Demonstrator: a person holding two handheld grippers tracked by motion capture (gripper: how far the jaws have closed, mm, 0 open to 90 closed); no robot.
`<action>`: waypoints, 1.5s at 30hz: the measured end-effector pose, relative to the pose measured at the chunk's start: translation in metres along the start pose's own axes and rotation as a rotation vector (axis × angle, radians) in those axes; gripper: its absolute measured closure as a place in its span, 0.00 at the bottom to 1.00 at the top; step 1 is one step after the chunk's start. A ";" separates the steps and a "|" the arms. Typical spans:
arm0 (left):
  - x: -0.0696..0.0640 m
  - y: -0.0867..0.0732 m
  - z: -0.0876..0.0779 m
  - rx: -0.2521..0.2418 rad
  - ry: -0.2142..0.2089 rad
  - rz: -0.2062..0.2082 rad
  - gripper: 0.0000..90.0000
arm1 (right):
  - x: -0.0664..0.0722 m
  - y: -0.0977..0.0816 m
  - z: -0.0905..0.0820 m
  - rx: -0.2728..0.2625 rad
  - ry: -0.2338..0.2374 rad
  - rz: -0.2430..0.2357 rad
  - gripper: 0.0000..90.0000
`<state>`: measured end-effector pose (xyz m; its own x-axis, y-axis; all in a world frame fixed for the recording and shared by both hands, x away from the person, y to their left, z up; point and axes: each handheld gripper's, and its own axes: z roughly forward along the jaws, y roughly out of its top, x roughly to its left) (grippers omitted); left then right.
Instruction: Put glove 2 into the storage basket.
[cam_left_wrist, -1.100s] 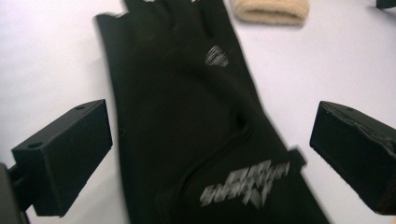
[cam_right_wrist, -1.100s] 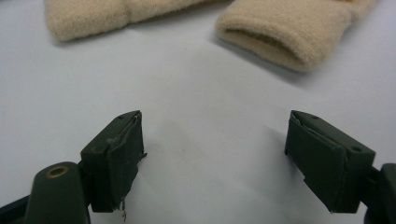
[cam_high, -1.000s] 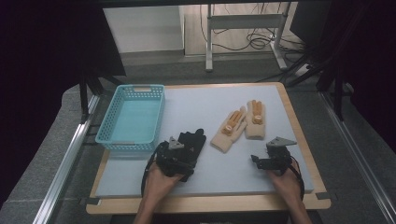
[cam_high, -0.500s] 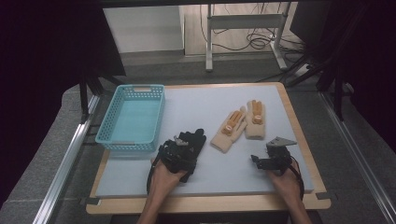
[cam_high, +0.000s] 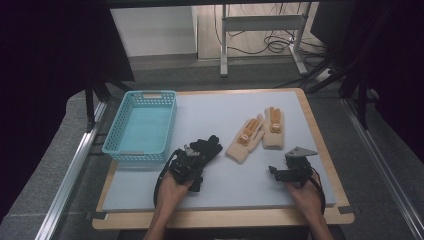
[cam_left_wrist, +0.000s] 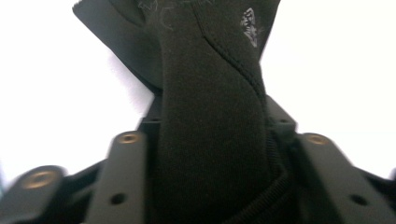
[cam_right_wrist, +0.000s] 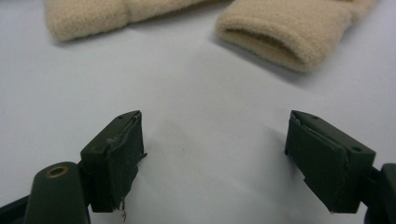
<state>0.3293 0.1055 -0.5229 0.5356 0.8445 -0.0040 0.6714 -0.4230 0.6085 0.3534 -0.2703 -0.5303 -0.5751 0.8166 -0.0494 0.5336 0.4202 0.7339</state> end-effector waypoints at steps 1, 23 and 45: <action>0.001 0.000 -0.001 0.001 -0.005 -0.002 0.67 | 0.000 0.000 0.000 0.000 0.000 0.000 0.21; 0.022 0.038 -0.019 -0.064 -0.048 -0.027 0.74 | 0.000 0.000 0.000 0.000 0.000 0.000 0.21; 0.107 0.080 -0.081 -0.120 0.074 -0.134 0.74 | 0.000 0.000 0.000 -0.001 0.000 0.000 0.21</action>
<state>0.3989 0.1884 -0.4106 0.4033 0.9144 -0.0357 0.6663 -0.2667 0.6964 0.3533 -0.2703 -0.5303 -0.5749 0.8167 -0.0491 0.5334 0.4196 0.7345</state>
